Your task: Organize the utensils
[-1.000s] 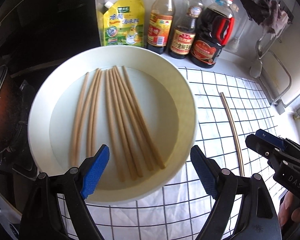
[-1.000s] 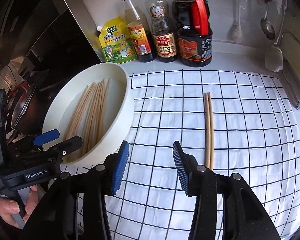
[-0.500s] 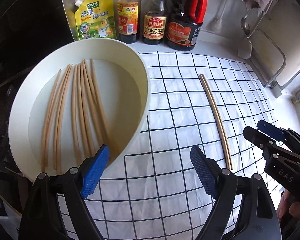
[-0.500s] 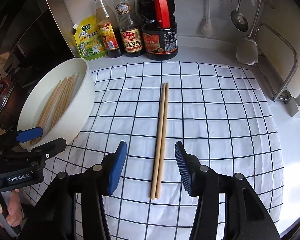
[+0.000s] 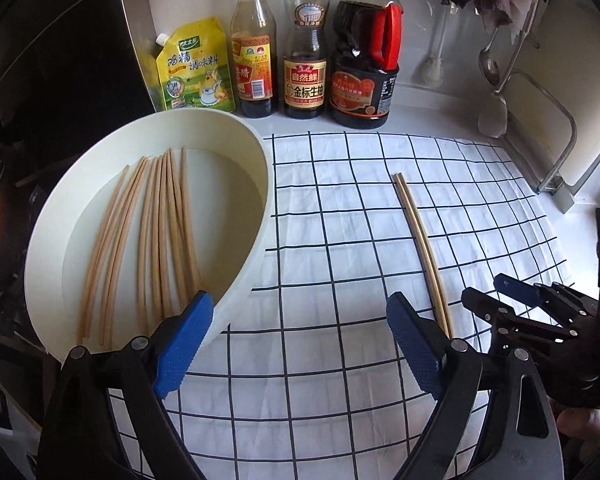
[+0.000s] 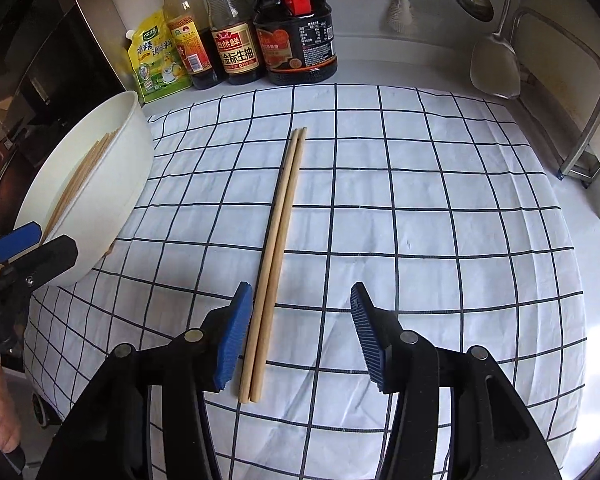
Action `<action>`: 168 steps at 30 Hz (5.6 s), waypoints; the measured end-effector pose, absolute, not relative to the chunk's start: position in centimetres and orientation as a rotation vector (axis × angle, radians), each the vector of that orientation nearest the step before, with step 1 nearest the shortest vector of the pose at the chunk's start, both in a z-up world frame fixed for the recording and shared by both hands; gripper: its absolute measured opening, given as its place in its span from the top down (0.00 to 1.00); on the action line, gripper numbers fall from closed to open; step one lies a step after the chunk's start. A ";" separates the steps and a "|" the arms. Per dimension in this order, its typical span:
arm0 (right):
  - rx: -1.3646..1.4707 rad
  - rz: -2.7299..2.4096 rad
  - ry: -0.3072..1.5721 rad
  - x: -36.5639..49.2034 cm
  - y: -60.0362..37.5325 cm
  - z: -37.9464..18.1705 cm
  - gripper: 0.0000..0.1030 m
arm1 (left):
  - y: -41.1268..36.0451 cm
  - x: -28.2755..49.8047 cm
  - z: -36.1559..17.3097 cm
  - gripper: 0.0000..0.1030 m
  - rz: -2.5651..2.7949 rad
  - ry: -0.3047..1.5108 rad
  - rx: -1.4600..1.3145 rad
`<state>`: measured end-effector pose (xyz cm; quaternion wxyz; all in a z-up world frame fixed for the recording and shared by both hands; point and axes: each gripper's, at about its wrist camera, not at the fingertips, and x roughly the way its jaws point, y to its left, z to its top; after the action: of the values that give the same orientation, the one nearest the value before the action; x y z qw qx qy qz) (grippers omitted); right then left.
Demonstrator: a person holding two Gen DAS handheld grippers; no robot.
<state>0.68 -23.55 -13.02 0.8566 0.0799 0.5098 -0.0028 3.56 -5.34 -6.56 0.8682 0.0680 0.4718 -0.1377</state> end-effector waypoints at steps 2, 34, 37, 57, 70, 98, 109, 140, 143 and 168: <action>0.160 -0.007 1.081 1.1 -23.6 -13.6 0.52 | -6.2 3.1 -6.5 0.16 -0.300 0.978 0.151; -0.009 -0.008 1.114 2.1 -23.7 -15.8 0.52 | -9.5 2.2 -7.4 0.14 -0.350 1.006 0.186; -0.010 -0.001 1.102 2.0 -24.8 -15.8 0.52 | -10.5 2.2 -7.9 0.14 -0.359 1.004 0.188; -0.034 0.081 1.061 2.0 -31.2 -15.4 0.52 | -14.9 4.6 -12.4 0.14 -0.360 1.094 0.097; -0.127 0.187 1.031 2.7 -30.0 -15.8 0.52 | -14.8 6.0 -14.8 0.14 -0.270 1.111 0.105; -0.134 0.194 1.034 2.9 -28.8 -15.4 0.94 | -16.0 4.5 -13.9 0.93 -0.358 1.102 0.159; 0.051 0.145 0.913 1.1 -27.5 -8.0 0.94 | -12.6 4.4 -7.0 0.93 -0.417 1.018 0.127; 0.160 0.303 1.063 14.0 -1.7 -9.6 0.94 | 13.1 15.1 -8.4 0.93 -0.173 1.108 0.058; 0.140 0.280 1.079 14.8 -1.2 -9.7 0.93 | 13.3 15.9 -8.7 0.92 -0.163 1.118 0.062; 0.119 0.178 1.017 10.5 -3.1 -7.8 0.58 | 15.0 13.5 -5.5 0.16 -0.081 1.055 0.071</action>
<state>10.51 -3.10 -7.83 0.8679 0.0570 0.4861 0.0853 13.48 15.02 -5.49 0.8626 0.0337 0.5033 -0.0387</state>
